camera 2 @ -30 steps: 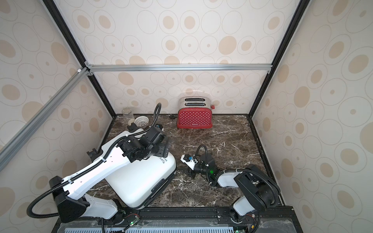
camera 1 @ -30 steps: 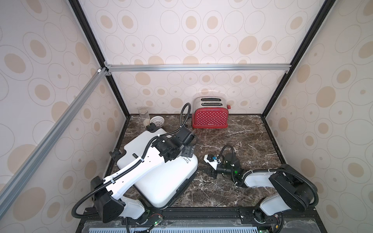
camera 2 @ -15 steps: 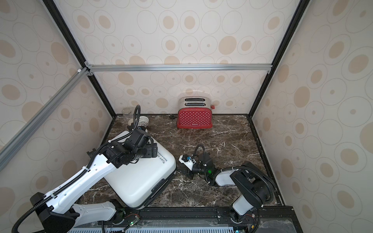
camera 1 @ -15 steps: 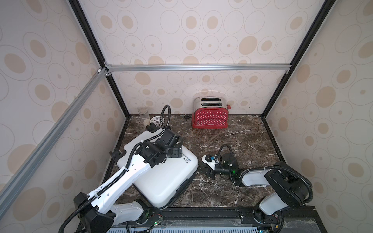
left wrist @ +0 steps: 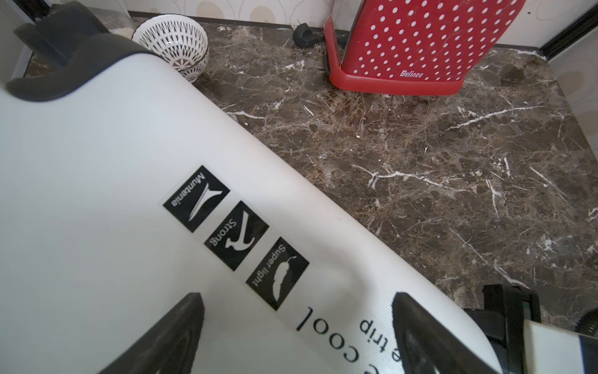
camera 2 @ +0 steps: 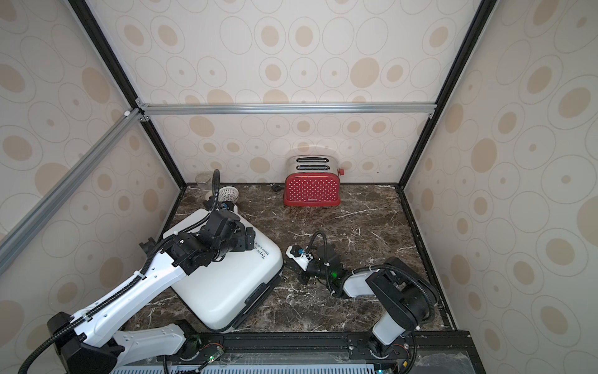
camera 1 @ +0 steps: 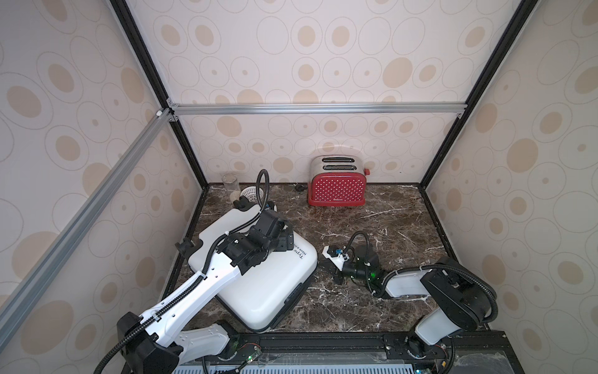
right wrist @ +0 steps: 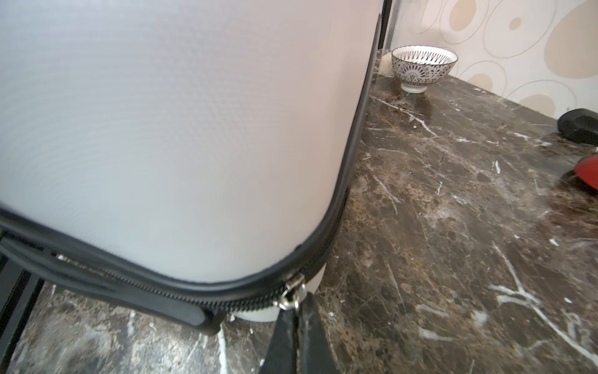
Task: Open the suitcase zippers
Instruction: Unzip the zipper on the suitcase.
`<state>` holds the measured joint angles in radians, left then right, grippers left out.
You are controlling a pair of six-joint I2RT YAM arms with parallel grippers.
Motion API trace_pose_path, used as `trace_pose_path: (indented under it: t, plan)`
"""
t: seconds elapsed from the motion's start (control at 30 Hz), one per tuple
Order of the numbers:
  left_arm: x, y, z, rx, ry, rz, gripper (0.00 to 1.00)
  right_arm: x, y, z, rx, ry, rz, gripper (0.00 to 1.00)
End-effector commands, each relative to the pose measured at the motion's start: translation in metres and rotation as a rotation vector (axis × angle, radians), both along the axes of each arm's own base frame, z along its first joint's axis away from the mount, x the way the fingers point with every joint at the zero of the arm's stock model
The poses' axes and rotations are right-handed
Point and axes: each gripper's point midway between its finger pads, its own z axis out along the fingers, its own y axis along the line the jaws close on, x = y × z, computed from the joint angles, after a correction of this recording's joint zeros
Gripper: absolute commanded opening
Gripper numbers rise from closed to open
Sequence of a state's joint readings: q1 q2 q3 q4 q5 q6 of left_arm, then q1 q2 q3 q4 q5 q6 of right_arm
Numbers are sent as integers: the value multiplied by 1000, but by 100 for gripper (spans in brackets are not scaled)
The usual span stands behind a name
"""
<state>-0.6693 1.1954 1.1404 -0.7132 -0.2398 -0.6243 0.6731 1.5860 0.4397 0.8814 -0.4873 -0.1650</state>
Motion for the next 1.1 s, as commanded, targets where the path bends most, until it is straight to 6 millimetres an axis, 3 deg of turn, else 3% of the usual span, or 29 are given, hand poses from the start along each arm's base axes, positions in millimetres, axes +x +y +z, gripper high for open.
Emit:
trace_pose_path:
  t: [0.0,0.2,0.3,0.37,0.5,0.7,0.77,0.9,1.0,1.07]
  plan:
    - [-46,-1,-83,54,332,-83,90,26,0,23,53,-89,-98,0]
    - [-62,-9,-118,21,414,-135,88,54,-4,26,79,-93,-232,0]
    - [-66,-12,-123,5,416,-155,87,74,-13,24,81,-87,-345,0]
    - [-59,-13,-113,2,375,-158,87,83,-21,25,100,-90,-390,0]
    - [-34,-15,-66,10,224,-158,90,95,-55,21,103,-50,-436,0]
    - [-1,15,-14,99,76,-69,92,111,-111,11,26,39,-520,0]
    - [7,32,-3,101,24,-24,93,120,-127,15,36,64,-552,9]
    - [21,74,14,95,-36,93,96,133,-145,40,106,71,-599,40]
    - [24,102,6,83,-5,166,97,131,-146,61,135,133,-622,50]
    - [21,110,-3,64,28,192,97,122,-148,72,145,191,-637,53]
